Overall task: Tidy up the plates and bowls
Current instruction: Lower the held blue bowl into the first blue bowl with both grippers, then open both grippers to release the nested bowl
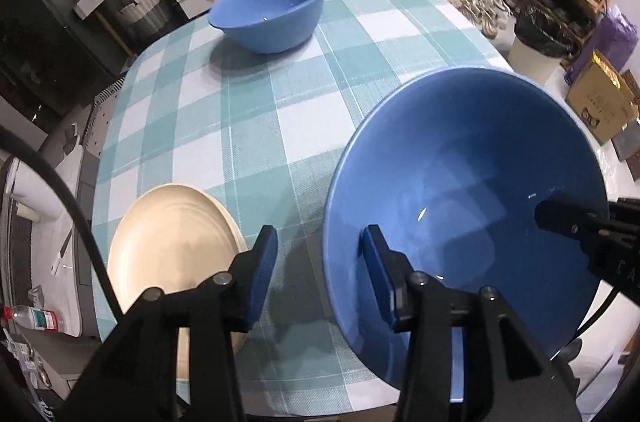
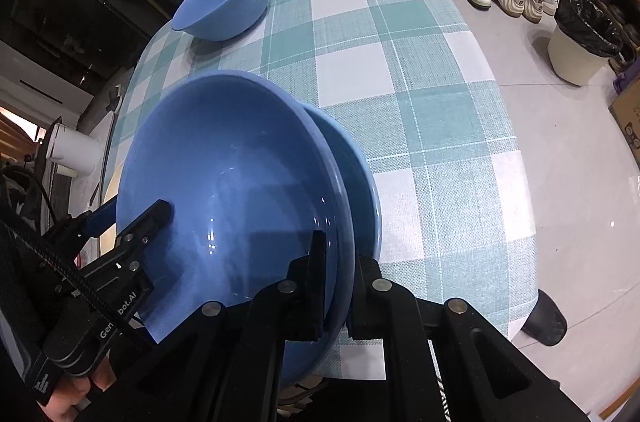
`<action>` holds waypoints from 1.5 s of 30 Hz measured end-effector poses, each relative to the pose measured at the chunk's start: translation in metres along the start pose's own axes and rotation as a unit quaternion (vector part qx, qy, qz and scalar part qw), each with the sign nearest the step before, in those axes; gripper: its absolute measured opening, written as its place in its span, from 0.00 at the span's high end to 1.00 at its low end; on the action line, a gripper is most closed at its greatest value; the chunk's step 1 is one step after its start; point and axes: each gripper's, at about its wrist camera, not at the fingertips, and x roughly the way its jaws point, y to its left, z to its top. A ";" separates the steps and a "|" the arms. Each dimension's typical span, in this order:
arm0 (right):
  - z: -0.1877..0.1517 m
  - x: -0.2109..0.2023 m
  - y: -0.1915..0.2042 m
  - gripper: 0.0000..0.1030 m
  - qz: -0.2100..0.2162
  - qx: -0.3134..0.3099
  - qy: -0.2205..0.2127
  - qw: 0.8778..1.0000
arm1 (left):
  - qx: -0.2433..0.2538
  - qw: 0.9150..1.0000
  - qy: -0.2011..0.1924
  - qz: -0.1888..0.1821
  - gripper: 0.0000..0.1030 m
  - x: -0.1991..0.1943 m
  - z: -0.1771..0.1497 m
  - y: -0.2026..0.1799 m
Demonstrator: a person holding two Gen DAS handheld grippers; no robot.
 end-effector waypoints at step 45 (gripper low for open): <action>-0.007 -0.024 0.002 0.91 -0.042 -0.041 -0.020 0.998 | 0.006 0.999 0.031 -0.020 0.55 0.013 0.007 0.011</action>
